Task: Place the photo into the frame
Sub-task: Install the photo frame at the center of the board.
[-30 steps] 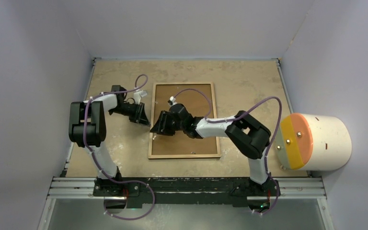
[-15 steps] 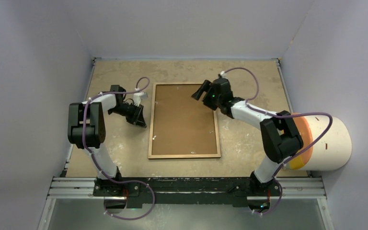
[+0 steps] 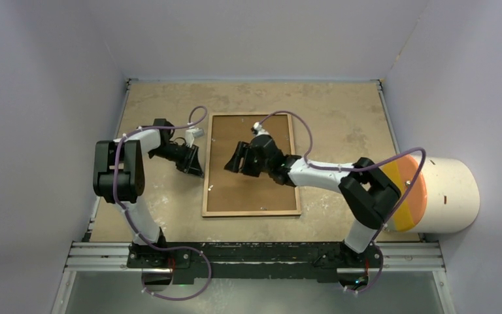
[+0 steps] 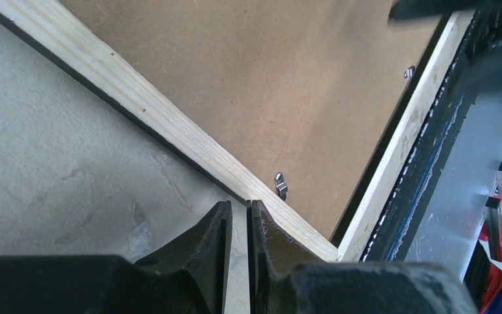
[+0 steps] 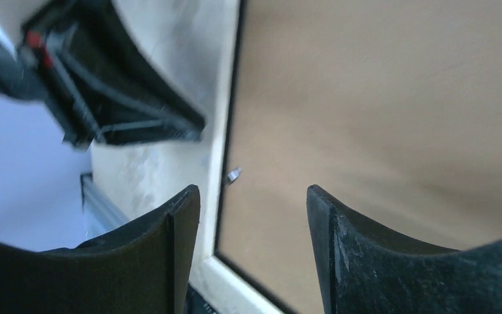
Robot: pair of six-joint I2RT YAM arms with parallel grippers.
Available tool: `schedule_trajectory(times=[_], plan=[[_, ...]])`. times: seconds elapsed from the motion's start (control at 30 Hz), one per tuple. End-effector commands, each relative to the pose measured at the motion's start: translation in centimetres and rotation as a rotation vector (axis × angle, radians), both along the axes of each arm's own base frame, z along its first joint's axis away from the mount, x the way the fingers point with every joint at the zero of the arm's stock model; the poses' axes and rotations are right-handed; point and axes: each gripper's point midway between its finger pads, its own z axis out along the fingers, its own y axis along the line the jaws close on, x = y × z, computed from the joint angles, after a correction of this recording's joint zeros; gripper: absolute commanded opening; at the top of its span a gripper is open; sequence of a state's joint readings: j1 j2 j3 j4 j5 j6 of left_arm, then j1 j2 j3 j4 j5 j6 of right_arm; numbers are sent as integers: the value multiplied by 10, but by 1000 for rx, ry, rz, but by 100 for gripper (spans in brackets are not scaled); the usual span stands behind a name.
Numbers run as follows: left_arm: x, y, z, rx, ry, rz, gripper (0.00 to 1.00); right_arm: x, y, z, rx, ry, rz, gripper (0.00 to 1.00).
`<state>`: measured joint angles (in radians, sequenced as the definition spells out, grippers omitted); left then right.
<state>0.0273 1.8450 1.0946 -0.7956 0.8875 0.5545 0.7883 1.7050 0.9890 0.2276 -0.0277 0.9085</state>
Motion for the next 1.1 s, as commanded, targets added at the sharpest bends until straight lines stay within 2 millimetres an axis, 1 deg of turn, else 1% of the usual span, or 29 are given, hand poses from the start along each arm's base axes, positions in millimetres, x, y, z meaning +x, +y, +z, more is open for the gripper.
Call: schedule_trajectory(times=[0.0, 0.1, 0.2, 0.4, 0.57, 0.7, 0.83, 1.07], plan=[[1, -7, 1, -39, -10, -31, 18, -32, 56, 8, 120, 46, 95, 61], [2, -9, -2, -48, 5, -24, 17, -42, 79, -2, 105, 64, 131, 58], [3, -10, -6, -47, 16, -17, 15, -46, 88, -14, 87, 77, 131, 55], [4, -10, -9, -44, 23, -12, 13, -46, 94, -32, 54, 85, 112, 50], [5, -10, -9, -41, 16, -12, 13, -57, 104, -43, 68, 123, 140, 49], [5, -10, -9, -39, 14, -11, 13, -61, 109, -45, 70, 135, 150, 47], [5, -11, -9, -38, 9, -11, 13, -61, 108, -49, 67, 144, 143, 46], [5, -11, -8, -38, 5, -10, 13, -68, 110, -57, 73, 183, 142, 44]])
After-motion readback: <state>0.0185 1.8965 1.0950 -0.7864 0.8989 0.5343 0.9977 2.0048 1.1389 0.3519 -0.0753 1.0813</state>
